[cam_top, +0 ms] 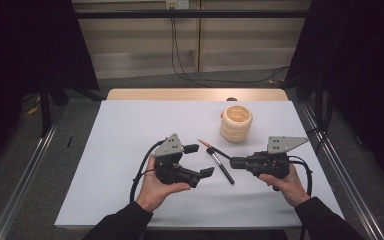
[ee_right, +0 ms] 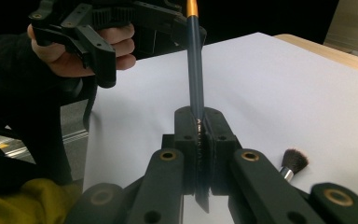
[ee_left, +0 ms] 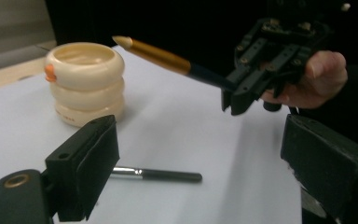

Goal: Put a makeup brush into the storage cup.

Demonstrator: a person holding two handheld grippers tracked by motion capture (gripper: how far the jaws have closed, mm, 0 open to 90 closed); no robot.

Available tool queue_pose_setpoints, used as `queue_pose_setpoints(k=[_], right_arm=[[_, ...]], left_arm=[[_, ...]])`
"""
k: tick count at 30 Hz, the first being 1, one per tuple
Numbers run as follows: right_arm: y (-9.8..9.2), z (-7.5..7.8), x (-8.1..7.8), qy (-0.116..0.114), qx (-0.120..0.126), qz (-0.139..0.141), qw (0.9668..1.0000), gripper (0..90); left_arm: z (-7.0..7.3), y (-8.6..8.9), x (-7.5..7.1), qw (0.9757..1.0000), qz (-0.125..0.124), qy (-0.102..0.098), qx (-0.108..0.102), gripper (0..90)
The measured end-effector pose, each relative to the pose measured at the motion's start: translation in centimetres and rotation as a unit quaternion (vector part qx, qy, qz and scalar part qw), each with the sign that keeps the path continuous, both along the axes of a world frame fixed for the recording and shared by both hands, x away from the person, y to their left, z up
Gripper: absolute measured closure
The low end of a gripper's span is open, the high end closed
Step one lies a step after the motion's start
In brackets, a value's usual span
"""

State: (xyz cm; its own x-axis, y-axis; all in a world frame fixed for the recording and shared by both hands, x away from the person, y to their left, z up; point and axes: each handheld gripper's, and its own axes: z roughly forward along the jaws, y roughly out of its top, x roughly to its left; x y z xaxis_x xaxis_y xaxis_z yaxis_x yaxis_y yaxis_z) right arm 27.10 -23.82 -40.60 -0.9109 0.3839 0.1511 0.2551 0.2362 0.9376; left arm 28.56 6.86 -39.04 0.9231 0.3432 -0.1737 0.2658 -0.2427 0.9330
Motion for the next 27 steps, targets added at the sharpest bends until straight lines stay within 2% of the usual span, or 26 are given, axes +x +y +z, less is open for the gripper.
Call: queue_pose_setpoints(k=[3, 5, 7, 10, 15, 19, 27], right_arm=[[-0.08, 0.05, 0.01, -0.003, 0.002, -0.005, 1.0, 85.9], [0.02, 0.03, 0.0, -0.004, 0.004, -0.002, 1.0, 85.9], [0.07, 0.01, -0.05, -0.002, 0.002, -0.003, 1.0, 85.9], [0.16, -0.05, -0.06, -0.004, -0.001, -0.003, 1.0, 85.9], [0.17, -0.21, 0.04, -0.001, 0.0, -0.003, 1.0, 85.9], [0.31, -0.31, 0.02, 0.0, -0.002, -0.004, 1.0, 85.9], [0.73, -0.58, -0.05, 0.001, -0.007, 0.005, 1.0, 86.0]], left_arm=[[0.48, -0.4, -0.05, 0.9998, 0.001, -0.018, 0.003, 19.7], [0.8, -0.63, 0.04, 0.9998, 0.004, -0.019, -0.008, 23.2], [0.97, -0.78, 0.05, 0.9997, 0.01, -0.022, -0.009, 28.9], [0.83, -0.83, 0.23, 0.9996, 0.016, -0.01, -0.021, 35.7], [0.88, -0.48, 0.28, 0.9993, 0.017, -0.005, -0.033, 47.9], [0.83, -0.14, 0.35, 0.9985, 0.026, 0.0, -0.047, 53.8], [0.85, -0.07, 0.65, 0.9976, 0.013, 0.012, -0.067, 59.9]])
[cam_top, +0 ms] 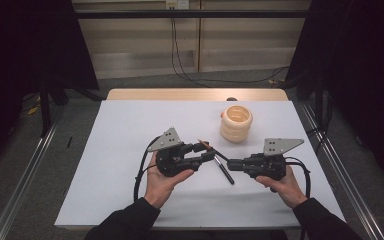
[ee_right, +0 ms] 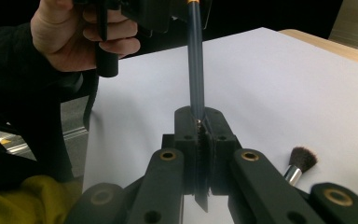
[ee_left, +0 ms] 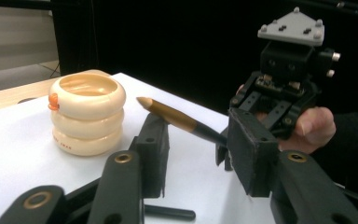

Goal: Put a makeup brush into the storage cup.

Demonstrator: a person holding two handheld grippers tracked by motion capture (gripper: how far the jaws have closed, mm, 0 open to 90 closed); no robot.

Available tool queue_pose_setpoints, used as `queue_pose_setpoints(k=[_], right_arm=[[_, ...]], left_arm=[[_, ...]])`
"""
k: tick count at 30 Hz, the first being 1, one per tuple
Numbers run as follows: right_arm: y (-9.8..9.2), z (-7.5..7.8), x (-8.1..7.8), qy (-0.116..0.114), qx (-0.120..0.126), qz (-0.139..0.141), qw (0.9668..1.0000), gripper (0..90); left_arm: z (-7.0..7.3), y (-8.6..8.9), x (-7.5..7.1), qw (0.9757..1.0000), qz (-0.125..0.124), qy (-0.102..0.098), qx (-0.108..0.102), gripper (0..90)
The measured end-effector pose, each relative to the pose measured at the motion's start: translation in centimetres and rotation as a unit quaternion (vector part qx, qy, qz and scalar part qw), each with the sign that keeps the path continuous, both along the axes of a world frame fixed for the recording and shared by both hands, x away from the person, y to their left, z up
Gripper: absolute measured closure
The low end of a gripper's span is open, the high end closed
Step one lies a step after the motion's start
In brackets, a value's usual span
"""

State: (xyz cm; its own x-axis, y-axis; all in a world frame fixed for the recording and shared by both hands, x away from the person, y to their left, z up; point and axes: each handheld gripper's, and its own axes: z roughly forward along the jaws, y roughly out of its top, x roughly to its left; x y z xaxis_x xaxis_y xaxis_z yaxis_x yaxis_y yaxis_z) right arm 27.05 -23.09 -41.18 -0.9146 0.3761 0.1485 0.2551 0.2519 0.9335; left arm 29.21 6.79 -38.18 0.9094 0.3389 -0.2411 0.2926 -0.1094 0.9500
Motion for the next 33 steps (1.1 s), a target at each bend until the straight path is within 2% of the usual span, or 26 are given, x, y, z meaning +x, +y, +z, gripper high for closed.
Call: queue_pose_setpoints(k=[3, 5, 8, 11, 19, 21, 24, 28, 33], right_arm=[[0.1, 0.0, 0.0, -0.001, 0.0, 0.006, 1.0, 85.9], [0.1, 0.1, 0.0, -0.003, 0.001, 0.006, 1.0, 85.9], [0.1, 0.0, 0.0, -0.002, -0.001, 0.008, 1.0, 85.9], [0.1, -0.1, 0.0, -0.001, -0.004, 0.008, 1.0, 85.9], [0.5, -0.3, -0.1, -0.002, -0.008, 0.019, 0.9998, 85.6], [0.7, -0.4, -0.1, -0.002, -0.009, 0.02, 0.9998, 85.1], [0.8, -0.5, -0.1, -0.003, -0.008, 0.02, 0.9998, 84.4], [0.9, -0.4, -0.2, -0.002, -0.006, 0.031, 0.9995, 84.3], [1.1, -0.3, -0.2, 0.0, -0.004, 0.035, 0.9994, 73.3]], left_arm=[[0.1, 0.0, 0.2, 0.9996, 0.0, 0.013, -0.025, 68.5], [0.1, 0.0, 0.5, 0.9993, -0.003, 0.018, -0.033, 72.6], [0.1, -0.1, 0.6, 0.9992, -0.016, 0.017, -0.032, 74.8], [0.2, -0.1, 0.6, 0.9991, -0.016, 0.02, -0.034, 76.5], [0.6, -0.1, 0.3, 0.9982, -0.039, 0.023, -0.041, 81.7], [0.7, -0.3, 0.3, 0.997, -0.052, 0.027, -0.049, 82.8], [1.0, -0.4, 0.1, 0.9973, -0.058, 0.02, -0.041, 83.9], [1.2, -0.5, 0.0, 0.9969, -0.058, 0.028, -0.045, 84.0], [1.4, -0.4, -0.1, 0.9975, -0.058, 0.023, -0.034, 84.0]])
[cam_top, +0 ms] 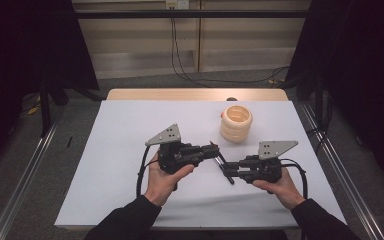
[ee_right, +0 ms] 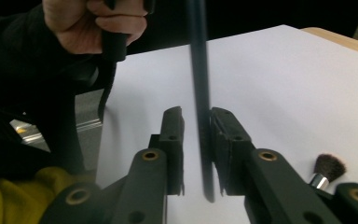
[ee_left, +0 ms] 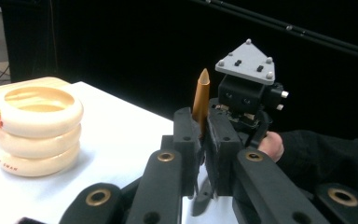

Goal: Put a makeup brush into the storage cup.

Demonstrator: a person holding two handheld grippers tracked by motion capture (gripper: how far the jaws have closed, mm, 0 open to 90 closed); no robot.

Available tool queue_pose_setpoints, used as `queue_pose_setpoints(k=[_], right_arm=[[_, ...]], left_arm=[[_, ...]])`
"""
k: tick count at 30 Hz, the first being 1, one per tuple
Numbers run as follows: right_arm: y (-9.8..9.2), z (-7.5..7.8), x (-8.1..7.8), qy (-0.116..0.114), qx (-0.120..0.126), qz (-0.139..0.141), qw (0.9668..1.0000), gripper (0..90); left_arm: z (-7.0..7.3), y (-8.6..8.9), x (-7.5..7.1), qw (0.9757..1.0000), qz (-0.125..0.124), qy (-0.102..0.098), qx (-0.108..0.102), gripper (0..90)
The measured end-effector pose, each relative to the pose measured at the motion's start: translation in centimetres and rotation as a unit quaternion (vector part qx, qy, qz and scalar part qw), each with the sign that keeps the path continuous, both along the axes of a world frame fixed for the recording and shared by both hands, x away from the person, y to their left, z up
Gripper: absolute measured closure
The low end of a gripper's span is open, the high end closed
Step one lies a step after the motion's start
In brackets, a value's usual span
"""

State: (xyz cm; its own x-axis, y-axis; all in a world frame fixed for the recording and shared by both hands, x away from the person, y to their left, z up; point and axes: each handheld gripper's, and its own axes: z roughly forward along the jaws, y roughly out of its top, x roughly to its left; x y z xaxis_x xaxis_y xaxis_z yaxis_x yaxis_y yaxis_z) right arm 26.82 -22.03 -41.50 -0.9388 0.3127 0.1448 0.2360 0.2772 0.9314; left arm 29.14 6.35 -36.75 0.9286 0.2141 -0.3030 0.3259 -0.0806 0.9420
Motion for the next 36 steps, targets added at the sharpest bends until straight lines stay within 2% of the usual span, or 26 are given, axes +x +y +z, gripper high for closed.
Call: queue_pose_setpoints(k=[2, 7, 8, 10, 12, 17, 21, 23, 24, 30, 32, 33, 35, 36], right_arm=[[0.1, 0.1, -0.1, 0.001, 0.002, 0.002, 1.0, 64.2], [0.2, 0.2, 0.0, 0.008, 0.0, -0.001, 1.0, 52.6], [0.1, 0.2, 0.0, 0.011, 0.001, -0.004, 0.9999, 49.2], [-0.1, 0.3, 0.1, 0.015, 0.006, -0.007, 0.9999, 47.1], [-0.3, 0.5, 0.1, 0.016, 0.009, -0.01, 0.9998, 43.0], [-0.7, 0.7, 0.2, 0.021, 0.014, -0.006, 0.9997, 39.2], [-0.6, 0.9, 0.1, 0.021, 0.015, -0.004, 0.9997, 38.4], [-0.6, 1.0, 0.1, 0.023, 0.018, -0.005, 0.9995, 38.3], [-0.7, 1.0, 0.1, 0.022, 0.017, -0.007, 0.9996, 38.6], [-0.9, 1.4, 0.4, 0.022, 0.012, -0.012, 0.9996, 40.8], [-0.9, 1.6, 0.5, 0.022, 0.01, -0.013, 0.9996, 42.2], [-0.9, 1.6, 0.6, 0.021, 0.009, -0.012, 0.9997, 42.9], [-0.7, 1.8, 0.7, 0.022, 0.008, -0.01, 0.9997, 45.2], [-0.4, 1.8, 0.7, 0.022, 0.005, -0.006, 0.9997, 46.1]], left_arm=[[0.1, 0.0, 0.0, 1.0, 0.001, 0.001, 0.005, 84.0], [0.7, 0.1, 0.1, 0.9998, 0.006, -0.006, 0.017, 84.0], [0.8, 0.0, 0.1, 0.9999, -0.002, -0.005, 0.016, 84.0], [1.1, -0.1, 0.2, 0.9993, -0.002, -0.011, 0.035, 84.0], [1.4, -0.3, 0.0, 0.999, 0.001, -0.018, 0.041, 84.0], [1.7, -0.4, -0.8, 0.9969, -0.008, -0.029, 0.073, 84.0], [1.5, -0.6, -0.7, 0.9966, -0.008, -0.022, 0.079, 84.0], [1.6, -0.6, -0.5, 0.9958, -0.012, -0.018, 0.089, 84.0], [1.7, -0.7, -0.4, 0.9948, -0.011, -0.023, 0.098, 84.0], [2.5, -1.2, 0.3, 0.9925, -0.02, -0.024, 0.119, 84.0], [2.3, -1.3, 0.2, 0.9921, -0.013, -0.025, 0.122, 84.0], [2.2, -1.4, 0.3, 0.9921, -0.016, -0.022, 0.123, 84.0], [2.1, -1.5, 0.3, 0.9904, -0.011, -0.015, 0.137, 84.0], [1.9, -1.5, 0.4, 0.9908, -0.013, -0.011, 0.134, 84.0]])
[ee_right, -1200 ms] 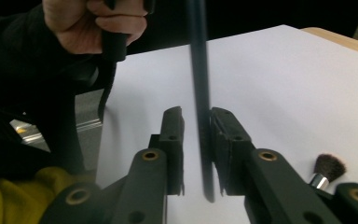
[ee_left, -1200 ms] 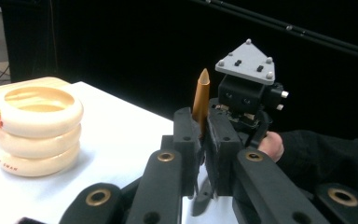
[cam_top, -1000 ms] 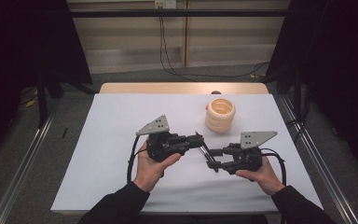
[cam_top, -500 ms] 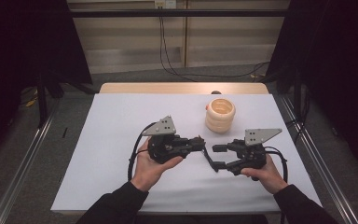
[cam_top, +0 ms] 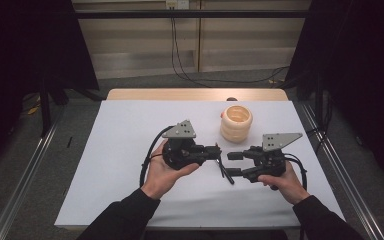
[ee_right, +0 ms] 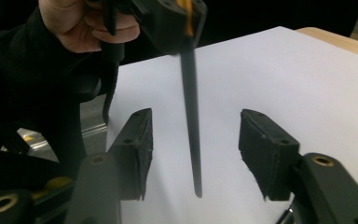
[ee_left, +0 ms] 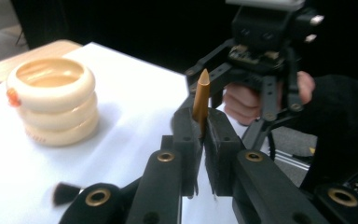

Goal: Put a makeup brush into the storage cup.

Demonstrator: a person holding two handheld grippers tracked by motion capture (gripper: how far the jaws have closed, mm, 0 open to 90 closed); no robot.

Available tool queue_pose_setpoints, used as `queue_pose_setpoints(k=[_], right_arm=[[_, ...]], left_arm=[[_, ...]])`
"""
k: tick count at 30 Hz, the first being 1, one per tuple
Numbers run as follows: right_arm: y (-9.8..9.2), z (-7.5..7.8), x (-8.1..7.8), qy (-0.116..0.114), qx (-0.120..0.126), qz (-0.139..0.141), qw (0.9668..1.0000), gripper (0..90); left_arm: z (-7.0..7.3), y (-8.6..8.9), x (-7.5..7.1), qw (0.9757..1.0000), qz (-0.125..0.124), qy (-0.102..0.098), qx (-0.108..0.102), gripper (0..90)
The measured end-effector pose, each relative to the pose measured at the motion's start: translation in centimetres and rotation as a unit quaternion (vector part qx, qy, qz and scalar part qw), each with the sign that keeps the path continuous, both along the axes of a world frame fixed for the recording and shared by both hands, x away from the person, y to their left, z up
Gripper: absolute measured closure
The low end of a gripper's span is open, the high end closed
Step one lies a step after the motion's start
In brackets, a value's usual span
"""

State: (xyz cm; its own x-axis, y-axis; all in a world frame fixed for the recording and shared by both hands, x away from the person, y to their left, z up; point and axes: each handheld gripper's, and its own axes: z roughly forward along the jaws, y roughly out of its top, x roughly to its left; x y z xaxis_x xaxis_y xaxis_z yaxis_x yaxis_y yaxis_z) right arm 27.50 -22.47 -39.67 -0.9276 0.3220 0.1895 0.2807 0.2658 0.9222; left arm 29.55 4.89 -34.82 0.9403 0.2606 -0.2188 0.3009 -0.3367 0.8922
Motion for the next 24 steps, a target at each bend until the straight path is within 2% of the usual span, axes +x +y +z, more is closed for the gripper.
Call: queue_pose_setpoints(k=[5, 8, 13, 16, 19, 21, 22, 24], right_arm=[[1.6, 0.5, 0.4, -0.003, -0.023, 0.022, 0.9995, 52.3], [2.3, 0.8, 0.9, 0.002, -0.024, 0.032, 0.9992, 58.7], [3.3, 0.0, 1.2, 0.014, -0.034, 0.038, 0.9986, 64.2], [3.2, 0.1, 1.3, 0.016, -0.024, 0.037, 0.9989, 67.9], [2.9, 0.1, 1.4, 0.017, -0.024, 0.03, 0.9991, 72.0], [2.9, 0.0, 1.4, 0.02, -0.022, 0.034, 0.999, 75.6], [2.9, 0.0, 1.3, 0.019, -0.026, 0.032, 0.999, 78.5], [3.1, -0.1, 1.3, 0.018, -0.026, 0.033, 0.999, 82.8]], left_arm=[[-0.4, 0.1, 0.0, 1.0, -0.001, 0.004, 0.005, 84.0], [-0.5, 0.3, 0.0, 1.0, 0.001, 0.006, 0.008, 84.0], [-0.8, 0.5, 0.1, 0.9999, -0.002, 0.012, 0.005, 83.9], [-0.9, 0.4, -0.1, 0.9999, -0.003, 0.013, 0.007, 84.0], [-1.0, 0.2, -0.1, 0.9998, -0.005, 0.013, 0.012, 84.0], [-1.1, 0.2, 0.0, 0.9999, -0.01, 0.012, 0.006, 83.9], [-1.1, 0.2, 0.0, 0.9998, -0.007, 0.012, 0.012, 83.9], [-1.3, 0.2, 0.2, 0.9998, -0.01, 0.016, 0.005, 83.9]])
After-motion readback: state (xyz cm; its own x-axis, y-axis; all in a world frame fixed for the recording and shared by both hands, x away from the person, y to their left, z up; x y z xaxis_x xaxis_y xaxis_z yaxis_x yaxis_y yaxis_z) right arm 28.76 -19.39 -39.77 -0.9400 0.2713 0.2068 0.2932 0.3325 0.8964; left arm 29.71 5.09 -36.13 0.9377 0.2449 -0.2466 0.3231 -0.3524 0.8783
